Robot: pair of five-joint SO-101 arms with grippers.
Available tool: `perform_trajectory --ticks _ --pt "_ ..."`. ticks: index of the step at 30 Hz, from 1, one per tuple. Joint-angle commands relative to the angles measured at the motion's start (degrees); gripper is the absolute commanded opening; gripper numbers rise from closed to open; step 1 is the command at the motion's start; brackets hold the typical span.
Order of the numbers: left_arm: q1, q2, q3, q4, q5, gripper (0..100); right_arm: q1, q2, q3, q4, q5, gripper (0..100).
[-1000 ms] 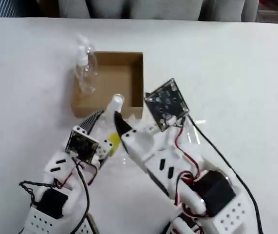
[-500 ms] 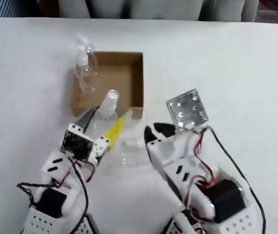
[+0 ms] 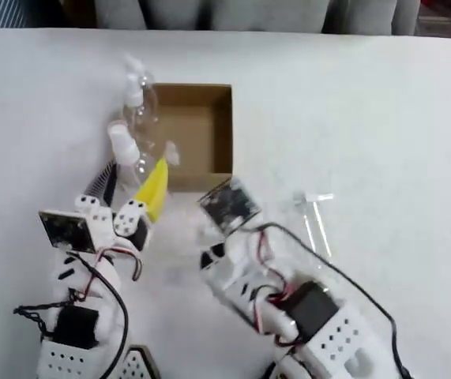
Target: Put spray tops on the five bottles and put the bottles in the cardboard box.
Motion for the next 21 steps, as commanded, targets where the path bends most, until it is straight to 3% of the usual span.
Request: perform_trajectory --ticks 1,13,21 --pt "0.0 0.1 -4.5 -2.4 0.8 2 -5.9 -0.5 0.7 -5.8 -0.4 1.6" --pt "1.5 33.6 -23.1 -3.0 5.1 2 -6.5 -0.5 14.7 -36.5 -0.4 1.6" --pt "2.0 34.1 -18.6 -9.5 5.2 2 -6.5 -0.4 17.9 -44.3 -0.4 1.6"
